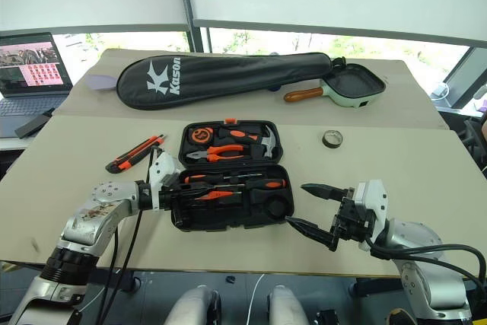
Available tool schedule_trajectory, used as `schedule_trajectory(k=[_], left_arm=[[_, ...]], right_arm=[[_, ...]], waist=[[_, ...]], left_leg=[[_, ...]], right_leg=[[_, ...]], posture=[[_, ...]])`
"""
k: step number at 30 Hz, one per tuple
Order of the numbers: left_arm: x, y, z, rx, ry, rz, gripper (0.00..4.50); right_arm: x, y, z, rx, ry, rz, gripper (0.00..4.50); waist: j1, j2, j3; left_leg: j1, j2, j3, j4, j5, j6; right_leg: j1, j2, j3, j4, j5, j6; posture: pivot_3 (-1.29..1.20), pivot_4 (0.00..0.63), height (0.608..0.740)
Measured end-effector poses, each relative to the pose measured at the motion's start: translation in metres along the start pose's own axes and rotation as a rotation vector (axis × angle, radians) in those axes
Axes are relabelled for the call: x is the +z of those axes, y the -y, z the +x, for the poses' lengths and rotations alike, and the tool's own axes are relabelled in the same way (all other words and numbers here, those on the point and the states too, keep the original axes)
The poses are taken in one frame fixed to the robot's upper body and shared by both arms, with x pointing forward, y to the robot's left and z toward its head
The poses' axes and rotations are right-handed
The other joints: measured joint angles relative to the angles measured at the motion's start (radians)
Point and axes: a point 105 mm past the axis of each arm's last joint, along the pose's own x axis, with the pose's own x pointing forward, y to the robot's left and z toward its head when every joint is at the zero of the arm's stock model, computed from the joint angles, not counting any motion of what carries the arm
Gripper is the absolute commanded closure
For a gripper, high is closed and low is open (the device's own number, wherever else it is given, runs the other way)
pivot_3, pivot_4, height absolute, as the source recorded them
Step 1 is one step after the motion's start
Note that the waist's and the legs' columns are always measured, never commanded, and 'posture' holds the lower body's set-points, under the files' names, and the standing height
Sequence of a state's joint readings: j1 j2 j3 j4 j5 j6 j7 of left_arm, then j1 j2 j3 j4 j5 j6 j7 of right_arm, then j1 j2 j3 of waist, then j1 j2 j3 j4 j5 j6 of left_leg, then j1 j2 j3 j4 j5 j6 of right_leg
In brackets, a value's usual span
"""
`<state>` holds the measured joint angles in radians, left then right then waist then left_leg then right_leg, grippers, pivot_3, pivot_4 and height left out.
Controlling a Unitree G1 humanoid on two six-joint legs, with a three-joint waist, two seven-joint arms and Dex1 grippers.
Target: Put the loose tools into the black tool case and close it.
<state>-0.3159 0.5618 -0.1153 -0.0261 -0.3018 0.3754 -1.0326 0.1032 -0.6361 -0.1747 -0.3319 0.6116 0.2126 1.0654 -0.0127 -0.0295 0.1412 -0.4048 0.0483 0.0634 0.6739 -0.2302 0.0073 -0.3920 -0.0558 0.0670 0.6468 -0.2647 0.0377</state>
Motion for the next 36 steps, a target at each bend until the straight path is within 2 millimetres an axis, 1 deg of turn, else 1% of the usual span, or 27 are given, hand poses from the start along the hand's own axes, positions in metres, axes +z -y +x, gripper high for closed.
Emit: schedule_trajectory(k=[5,11,14,17,18,19,21,23,24,25,26,27,28,29,30,33,36], left_arm=[[-0.002,0.004,0.006,-0.035,-0.047,0.029,4.47],[-0.003,-0.002,0.013,-0.019,-0.098,0.004,4.47],[-0.003,-0.001,0.012,-0.013,-0.085,0.009,4.47],[-0.003,0.005,0.003,-0.01,-0.033,0.011,4.47],[-0.002,0.007,-0.001,-0.007,-0.004,0.007,3.98],[-0.003,0.008,-0.008,0.008,0.027,0.007,3.8],[-0.004,0.007,-0.027,0.064,0.076,0.007,3.06],[-0.009,0.003,-0.054,0.182,0.112,0.0,2.33],[-0.014,0.001,-0.073,0.26,0.115,-0.003,1.95],[-0.017,0.0,-0.083,0.304,0.111,-0.002,1.62],[-0.024,0.001,-0.1,0.372,0.091,-0.01,1.21],[-0.029,0.003,-0.109,0.403,0.078,-0.017,0.91],[-0.033,0.004,-0.118,0.444,0.07,-0.023,0.49],[-0.041,0.007,-0.132,0.513,0.065,-0.047,0.09],[-0.048,0.009,-0.147,0.588,0.068,-0.07,0.02],[-0.086,0.02,-0.211,0.887,0.027,-0.197,0.02],[-0.107,0.031,-0.253,1.061,0.003,-0.265,0.02]], right_arm=[[0.001,0.001,0.001,0.002,0.003,-0.005,0.0],[0.005,0.002,0.003,0.007,0.011,-0.019,0.0],[0.006,0.003,0.003,0.009,0.012,-0.022,0.0],[0.005,0.002,0.003,0.008,0.011,-0.018,0.0],[0.004,0.002,0.002,0.007,0.009,-0.017,0.0],[0.004,0.002,0.002,0.004,0.01,-0.016,0.0],[0.004,0.003,0.0,-0.005,0.011,-0.018,0.0],[0.003,0.004,-0.004,-0.01,0.009,-0.022,0.0],[0.001,0.006,-0.008,-0.02,0.004,-0.029,0.0],[0.001,0.008,-0.01,-0.03,0.002,-0.042,0.0],[0.001,0.01,-0.013,-0.045,0.003,-0.068,0.0],[0.0,0.011,-0.015,-0.056,0.005,-0.083,0.0],[0.0,0.012,-0.016,-0.056,0.007,-0.096,0.0],[0.0,0.01,-0.017,-0.051,0.023,-0.112,0.0],[0.0,0.008,-0.02,-0.054,0.043,-0.124,0.0],[-0.011,0.004,-0.034,-0.091,0.051,-0.116,0.0],[-0.02,0.005,-0.047,-0.099,0.052,-0.09,0.0]], waist=[[0.001,0.0,0.0],[0.001,0.001,0.0],[0.0,0.001,0.0],[-0.004,0.001,0.0],[-0.005,0.001,0.0],[-0.007,0.001,0.0],[-0.009,0.0,0.0],[-0.01,0.0,0.0],[-0.008,0.0,0.0],[-0.006,-0.001,0.001],[-0.004,-0.001,0.001],[-0.003,-0.001,0.001],[0.002,-0.002,0.001],[0.004,-0.002,0.001],[0.003,-0.003,0.001],[0.0,-0.005,0.002],[0.003,-0.007,0.003]], left_leg=[[0.0,0.0,0.0,0.0,0.0,0.0],[0.001,0.0,0.0,0.0,0.0,0.0],[0.001,0.0,0.0,-0.001,0.0,0.0],[0.001,0.0,-0.001,-0.004,0.0,0.0],[0.001,0.0,-0.001,-0.005,0.0,0.0],[0.001,0.001,-0.001,-0.005,0.0,0.0],[0.001,0.001,0.0,-0.007,0.0,0.0],[-0.001,0.002,0.0,-0.008,0.0,0.0],[-0.001,0.002,-0.001,-0.008,0.0,0.0],[-0.001,0.002,-0.001,-0.008,0.0,0.0],[-0.002,0.001,0.0,-0.009,0.0,0.0],[-0.001,0.001,0.0,-0.009,0.0,0.0],[-0.002,0.0,0.0,-0.009,0.0,0.0],[-0.001,0.001,0.0,-0.009,0.0,0.0],[-0.001,0.002,0.0,-0.009,0.0,0.0],[-0.001,0.002,0.0,-0.01,-0.001,0.0],[0.0,0.002,0.001,-0.01,-0.001,0.0]], right_leg=[[0.001,0.0,0.0,0.0,0.0,0.0],[0.002,0.0,0.0,0.0,0.0,0.0],[0.001,0.0,0.0,-0.001,0.0,0.0],[0.0,0.0,0.002,-0.001,0.0,0.0],[-0.001,0.0,0.002,-0.001,0.0,0.0],[-0.002,0.0,0.002,-0.001,0.0,-0.001],[-0.004,0.0,0.002,-0.001,-0.001,-0.002],[-0.005,0.0,0.002,-0.001,-0.001,-0.002],[-0.006,-0.001,0.002,-0.001,-0.001,-0.002],[-0.006,-0.002,0.002,-0.001,-0.001,-0.002],[-0.007,-0.003,0.002,-0.001,-0.001,-0.001],[-0.006,-0.004,0.002,-0.001,-0.001,-0.001],[-0.006,-0.004,0.002,-0.002,-0.001,-0.001],[-0.006,-0.004,0.002,-0.004,-0.001,-0.001],[-0.005,-0.004,0.002,-0.005,-0.001,-0.001],[-0.006,-0.005,0.001,-0.005,-0.001,-0.001],[-0.006,-0.005,0.001,-0.005,-0.002,-0.002]], posture=[[0.0,0.15,0.74],[0.0,0.15,0.74],[0.0,0.15,0.74],[0.0,0.15,0.74],[0.0,0.15,0.74],[0.0,0.15,0.74],[0.0,0.15,0.74],[0.0,0.15,0.74],[0.0,0.15,0.74],[0.0,0.15,0.74],[0.0,0.15,0.74],[0.0,0.15,0.74],[0.0,0.15,0.74],[0.0,0.15,0.74],[0.0,0.15,0.74],[0.0,0.15,0.74],[0.0,0.15,0.74]])
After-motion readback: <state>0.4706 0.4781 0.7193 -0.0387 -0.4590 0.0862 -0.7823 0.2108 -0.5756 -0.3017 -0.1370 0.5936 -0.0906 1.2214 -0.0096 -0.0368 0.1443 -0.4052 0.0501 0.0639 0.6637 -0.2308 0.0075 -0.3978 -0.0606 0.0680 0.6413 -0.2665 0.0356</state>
